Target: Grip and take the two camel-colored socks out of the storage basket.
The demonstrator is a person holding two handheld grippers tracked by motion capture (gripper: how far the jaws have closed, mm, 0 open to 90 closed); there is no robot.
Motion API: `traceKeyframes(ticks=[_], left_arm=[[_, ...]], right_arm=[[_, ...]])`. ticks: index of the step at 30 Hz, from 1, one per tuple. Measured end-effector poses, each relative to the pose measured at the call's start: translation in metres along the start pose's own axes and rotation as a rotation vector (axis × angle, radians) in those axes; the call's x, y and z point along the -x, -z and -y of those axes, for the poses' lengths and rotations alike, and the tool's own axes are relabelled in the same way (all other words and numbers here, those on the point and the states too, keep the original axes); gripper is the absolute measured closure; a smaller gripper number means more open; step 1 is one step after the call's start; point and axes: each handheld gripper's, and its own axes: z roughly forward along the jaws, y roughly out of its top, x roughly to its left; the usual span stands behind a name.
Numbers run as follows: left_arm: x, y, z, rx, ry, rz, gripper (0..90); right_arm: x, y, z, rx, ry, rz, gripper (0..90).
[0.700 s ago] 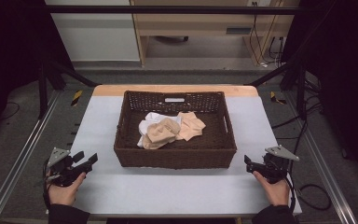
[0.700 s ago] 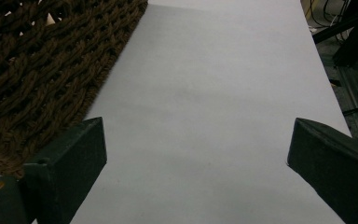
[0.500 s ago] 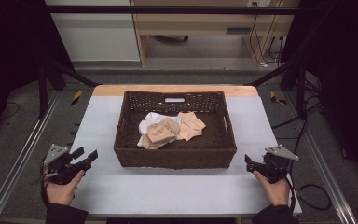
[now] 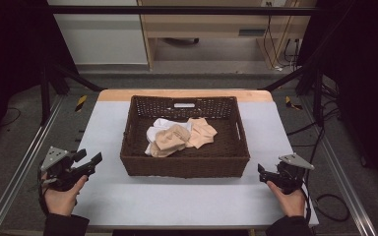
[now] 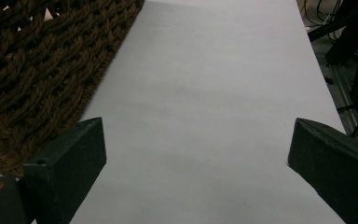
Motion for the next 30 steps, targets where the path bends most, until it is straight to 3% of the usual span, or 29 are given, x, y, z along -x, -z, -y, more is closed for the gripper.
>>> traceKeyframes(ticks=[16, 30], left_arm=[[0.033, -0.014, -0.045, 0.055, -0.058, 0.049, 35.4], [0.059, -0.027, -0.076, 0.081, -0.098, 0.072, 35.6]], right_arm=[[0.001, 0.003, -0.004, 0.052, 0.002, -0.001, 4.2], [0.001, 0.004, -0.005, 0.055, 0.003, 0.007, 4.2]])
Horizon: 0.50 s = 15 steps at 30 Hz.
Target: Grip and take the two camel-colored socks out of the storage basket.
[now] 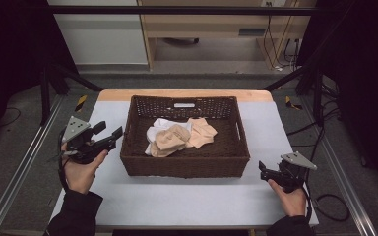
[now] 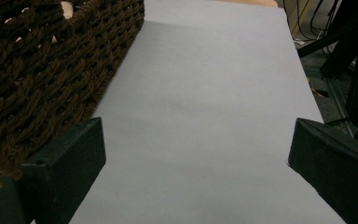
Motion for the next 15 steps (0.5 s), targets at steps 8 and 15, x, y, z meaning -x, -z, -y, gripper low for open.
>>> traceKeyframes(ticks=[8, 15], left_arm=[[0.012, -0.018, -0.011, -0.006, -0.019, 0.011, 36.1], [0.028, -0.035, -0.023, -0.013, -0.051, 0.026, 36.4]], right_arm=[[0.000, 0.000, 0.000, 0.005, 0.002, -0.001, 4.2], [0.000, 0.000, -0.001, 0.008, 0.004, 0.001, 4.3]])
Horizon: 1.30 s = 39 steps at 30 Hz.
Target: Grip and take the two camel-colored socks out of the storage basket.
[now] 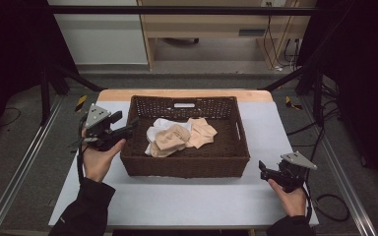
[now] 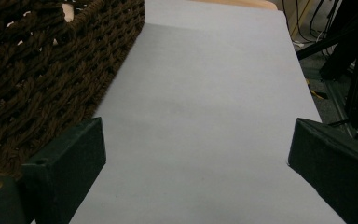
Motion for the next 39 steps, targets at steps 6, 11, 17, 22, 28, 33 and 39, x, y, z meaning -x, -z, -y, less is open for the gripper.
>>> traceKeyframes(ticks=[6, 11, 17, 22, 28, 33, 39], left_arm=[[0.006, -0.014, -0.005, 0.000, -0.009, 0.001, 36.5], [0.009, -0.027, -0.008, -0.015, -0.020, -0.007, 36.4], [0.009, -0.047, -0.006, -0.048, -0.034, -0.019, 36.4], [0.010, -0.061, -0.004, -0.061, -0.044, -0.013, 36.9], [0.014, -0.080, 0.001, -0.052, -0.058, 0.001, 38.4], [0.016, -0.101, 0.016, -0.123, -0.082, 0.003, 41.6], [0.016, -0.113, 0.028, -0.188, -0.076, 0.016, 46.7]], right_arm=[[0.000, 0.001, -0.001, 0.006, -0.002, 0.000, 4.3], [0.001, 0.000, -0.001, 0.005, -0.002, 0.001, 4.3], [0.001, 0.000, -0.001, 0.004, 0.001, -0.001, 4.2], [0.001, -0.001, 0.000, -0.004, 0.004, -0.002, 4.2], [0.002, -0.001, 0.000, -0.002, -0.001, -0.003, 4.2], [0.002, -0.001, 0.000, -0.001, -0.007, -0.003, 4.2], [0.002, -0.002, 0.000, -0.003, -0.001, -0.003, 4.2]])
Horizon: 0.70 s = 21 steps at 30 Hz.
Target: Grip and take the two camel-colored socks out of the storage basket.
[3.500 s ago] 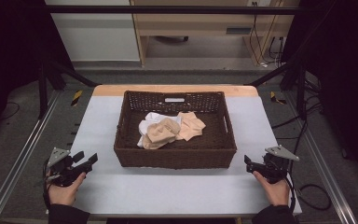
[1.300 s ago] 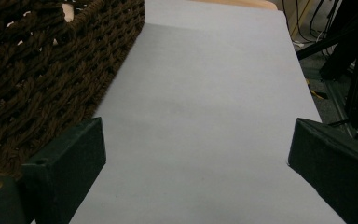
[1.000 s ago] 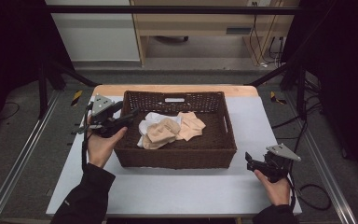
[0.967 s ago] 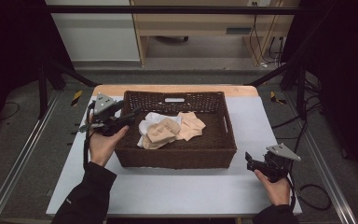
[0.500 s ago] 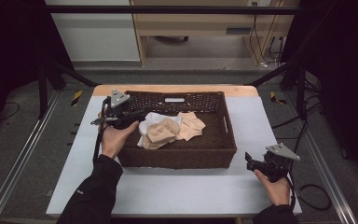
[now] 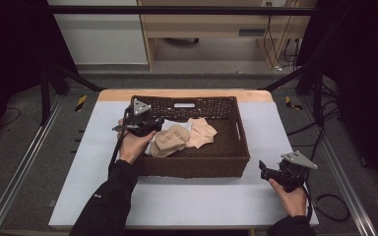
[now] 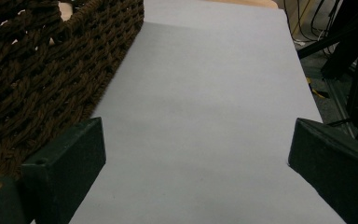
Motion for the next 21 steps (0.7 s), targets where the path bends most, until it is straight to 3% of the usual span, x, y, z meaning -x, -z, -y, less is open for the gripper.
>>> traceKeyframes(ticks=[5, 16, 18, 21], left_arm=[[0.000, -0.010, 0.009, -0.042, 0.014, 0.003, 48.9], [0.003, -0.021, 0.018, -0.139, -0.004, 0.011, 46.6], [0.004, -0.023, 0.020, -0.171, -0.023, 0.001, 47.4], [0.005, -0.026, 0.022, -0.170, -0.021, 0.014, 48.1]], right_arm=[[0.000, -0.001, 0.000, -0.003, 0.000, -0.003, 4.2], [-0.001, -0.001, 0.000, -0.006, 0.009, -0.005, 4.1], [-0.002, -0.001, 0.001, -0.010, 0.012, -0.006, 4.2], [-0.002, -0.002, 0.001, -0.012, 0.013, -0.006, 4.2]])
